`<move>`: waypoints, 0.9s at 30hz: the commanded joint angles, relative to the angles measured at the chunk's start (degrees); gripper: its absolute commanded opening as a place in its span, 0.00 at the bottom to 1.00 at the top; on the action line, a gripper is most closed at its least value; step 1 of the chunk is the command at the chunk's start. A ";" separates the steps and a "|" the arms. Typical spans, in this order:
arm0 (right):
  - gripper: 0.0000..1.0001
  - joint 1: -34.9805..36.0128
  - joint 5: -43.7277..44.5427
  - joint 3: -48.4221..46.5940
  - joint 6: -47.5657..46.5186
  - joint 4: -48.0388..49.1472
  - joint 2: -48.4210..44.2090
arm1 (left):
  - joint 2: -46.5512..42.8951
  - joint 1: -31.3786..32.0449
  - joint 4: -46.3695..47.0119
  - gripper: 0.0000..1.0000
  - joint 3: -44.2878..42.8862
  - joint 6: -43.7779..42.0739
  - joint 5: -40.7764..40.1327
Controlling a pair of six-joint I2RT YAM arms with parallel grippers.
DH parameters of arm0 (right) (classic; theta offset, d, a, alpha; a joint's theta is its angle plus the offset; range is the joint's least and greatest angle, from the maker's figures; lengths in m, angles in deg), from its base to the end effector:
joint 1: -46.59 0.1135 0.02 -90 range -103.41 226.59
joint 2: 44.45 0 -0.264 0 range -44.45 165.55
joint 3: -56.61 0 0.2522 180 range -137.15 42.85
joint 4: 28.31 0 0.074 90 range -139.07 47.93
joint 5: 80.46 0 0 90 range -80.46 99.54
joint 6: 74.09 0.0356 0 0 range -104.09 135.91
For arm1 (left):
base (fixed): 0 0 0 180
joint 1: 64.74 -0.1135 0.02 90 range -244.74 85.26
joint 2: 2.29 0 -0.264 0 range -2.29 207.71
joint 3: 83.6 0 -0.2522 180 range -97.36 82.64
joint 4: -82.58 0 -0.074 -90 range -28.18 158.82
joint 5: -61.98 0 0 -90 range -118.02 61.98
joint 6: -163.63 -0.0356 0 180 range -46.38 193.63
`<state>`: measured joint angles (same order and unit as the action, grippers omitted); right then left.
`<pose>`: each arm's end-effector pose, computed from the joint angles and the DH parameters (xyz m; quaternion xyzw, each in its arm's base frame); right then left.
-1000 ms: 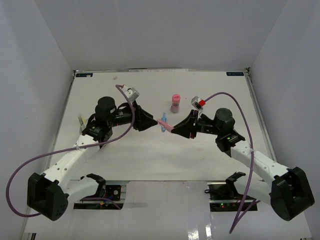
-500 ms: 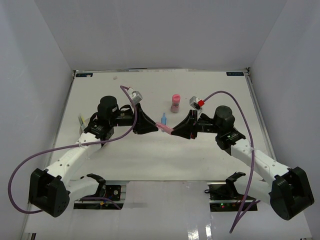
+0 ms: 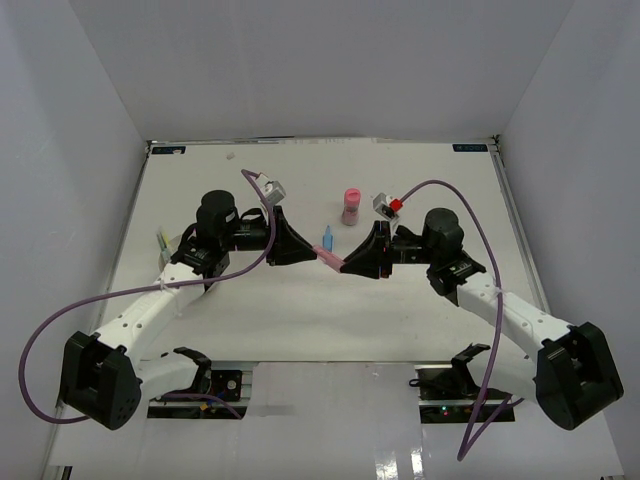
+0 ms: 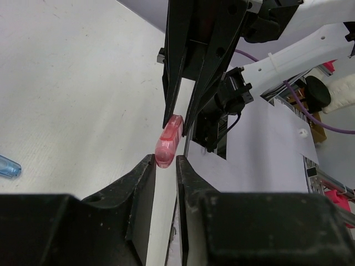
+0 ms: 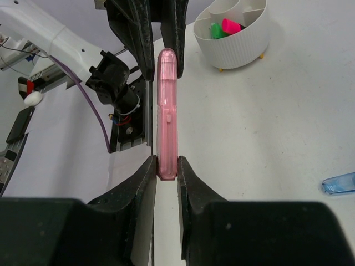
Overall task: Sort the stationery into containers
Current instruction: Close the pen cap on the pen.
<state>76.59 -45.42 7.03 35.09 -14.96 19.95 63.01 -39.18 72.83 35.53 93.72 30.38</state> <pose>0.1969 0.1473 0.2847 -0.3805 0.6021 0.5582 0.4256 0.2133 -0.1356 0.3112 0.3323 0.6736 -0.5628 0.3450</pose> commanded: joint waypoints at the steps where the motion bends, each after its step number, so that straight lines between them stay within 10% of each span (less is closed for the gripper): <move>1: 0.08 -0.12 -0.77 -3.03 -0.19 1.81 0.64 | -0.43 0.01 1.70 0.33 0.35 0.29 3.04; 9: 0.08 -0.20 -0.41 -4.35 -2.57 -2.15 0.64 | -0.79 0.01 -1.28 0.52 -0.08 -1.99 1.81; 27: 0.08 0.15 -6.04 -6.46 -3.80 -4.00 4.24 | 0.62 0.01 -0.76 0.52 -0.44 -4.10 3.66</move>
<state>76.61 -49.18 3.60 32.48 -18.91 23.53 63.34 -39.14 71.85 35.68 91.03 31.75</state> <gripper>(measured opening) 0.232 0.532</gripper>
